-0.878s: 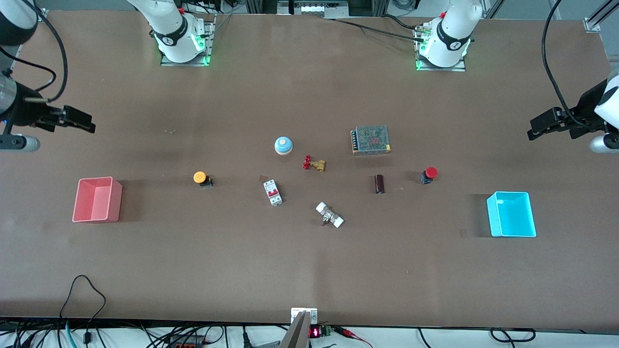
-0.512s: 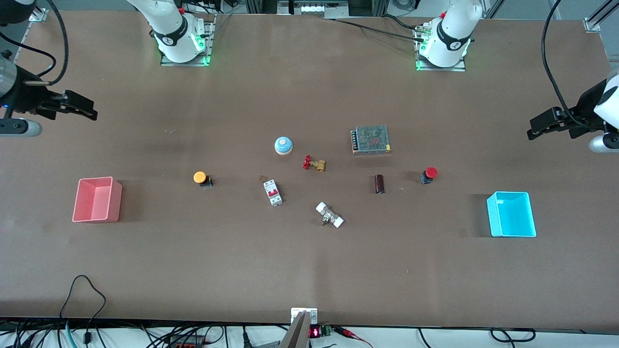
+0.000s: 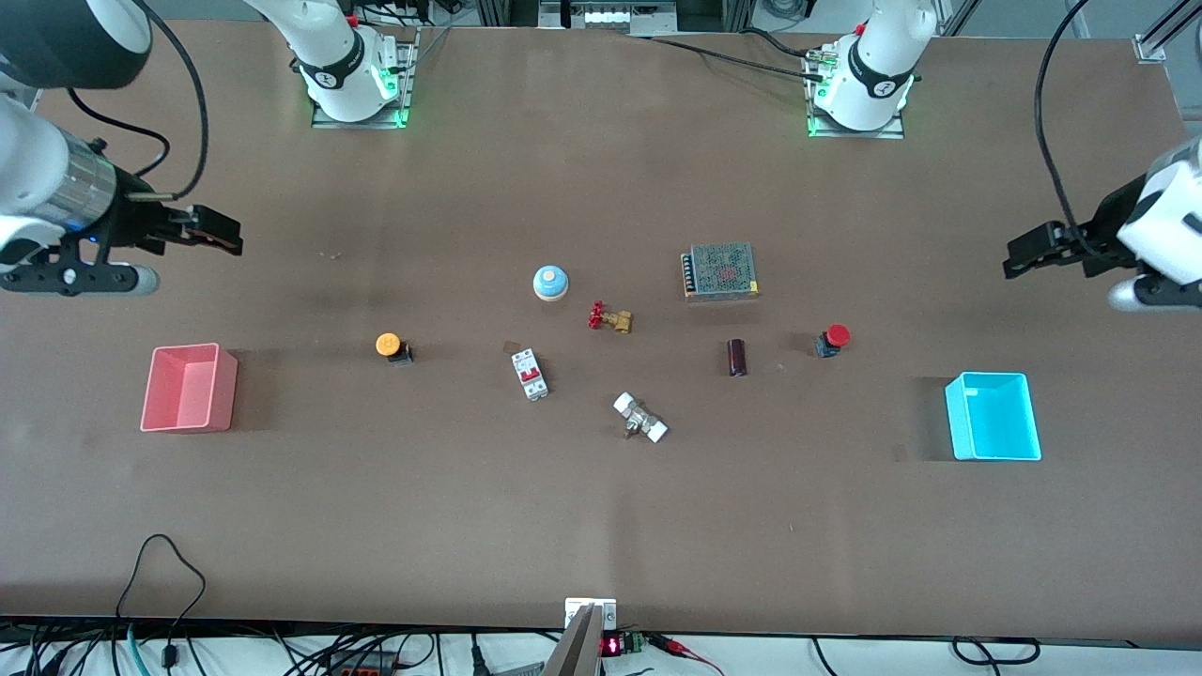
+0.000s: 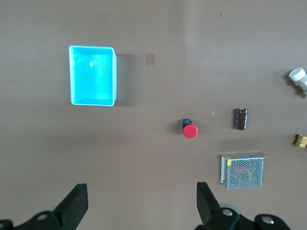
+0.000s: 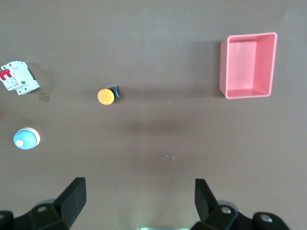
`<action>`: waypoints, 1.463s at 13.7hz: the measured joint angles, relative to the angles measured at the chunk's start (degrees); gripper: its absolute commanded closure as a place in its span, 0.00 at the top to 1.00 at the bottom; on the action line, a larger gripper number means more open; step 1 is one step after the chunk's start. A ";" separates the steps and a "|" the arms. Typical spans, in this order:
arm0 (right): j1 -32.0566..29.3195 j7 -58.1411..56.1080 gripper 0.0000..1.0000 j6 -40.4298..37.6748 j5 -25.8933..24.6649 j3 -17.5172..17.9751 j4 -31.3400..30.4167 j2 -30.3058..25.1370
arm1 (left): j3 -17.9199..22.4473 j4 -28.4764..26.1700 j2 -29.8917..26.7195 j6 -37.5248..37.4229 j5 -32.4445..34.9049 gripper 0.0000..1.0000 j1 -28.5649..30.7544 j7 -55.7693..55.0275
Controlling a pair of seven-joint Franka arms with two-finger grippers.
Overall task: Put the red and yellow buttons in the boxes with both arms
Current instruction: 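Move the right gripper toward the yellow button while the left gripper reaches the red button, then lower the right gripper onto the yellow button while the left gripper grasps the red button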
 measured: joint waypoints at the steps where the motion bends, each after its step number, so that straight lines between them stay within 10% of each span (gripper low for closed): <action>1: 0.82 0.04 1.00 2.04 -0.33 0.02 -0.81 0.76 | -0.05 -0.10 1.67 0.87 -0.05 1.00 -0.36 0.10; 8: 2.03 0.93 1.00 13.55 -1.43 0.01 -8.86 2.87 | -0.22 -5.91 11.66 16.61 -0.07 1.00 -5.08 0.00; 20: 6.98 8.06 1.00 48.07 -1.37 0.04 -30.68 5.63 | -0.42 -23.72 12.83 31.59 -1.10 1.00 -8.07 -5.71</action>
